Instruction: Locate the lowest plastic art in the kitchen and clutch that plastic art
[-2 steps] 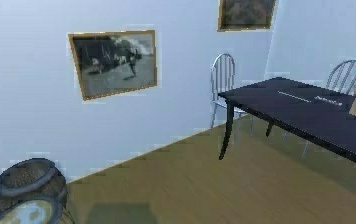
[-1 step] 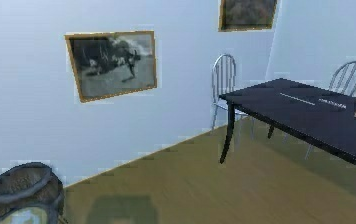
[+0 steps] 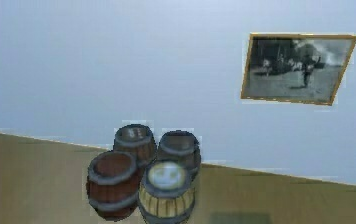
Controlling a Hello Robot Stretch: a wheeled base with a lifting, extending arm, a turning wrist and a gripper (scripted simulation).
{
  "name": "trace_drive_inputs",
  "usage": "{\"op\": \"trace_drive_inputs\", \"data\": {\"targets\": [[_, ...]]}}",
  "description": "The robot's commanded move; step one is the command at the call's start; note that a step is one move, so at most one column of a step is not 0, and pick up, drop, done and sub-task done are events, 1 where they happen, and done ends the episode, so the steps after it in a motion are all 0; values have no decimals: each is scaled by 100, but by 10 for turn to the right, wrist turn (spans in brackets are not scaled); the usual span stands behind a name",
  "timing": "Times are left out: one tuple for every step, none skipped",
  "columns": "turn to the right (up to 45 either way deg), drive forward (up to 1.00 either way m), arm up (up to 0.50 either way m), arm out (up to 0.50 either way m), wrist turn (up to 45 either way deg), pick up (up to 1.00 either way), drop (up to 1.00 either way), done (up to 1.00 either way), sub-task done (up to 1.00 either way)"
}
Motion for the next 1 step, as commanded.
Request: {"op": "trace_drive_inputs", "data": {"targets": [[-300, 0, 0, 0, 0, 0, 0, 0, 0]]}}
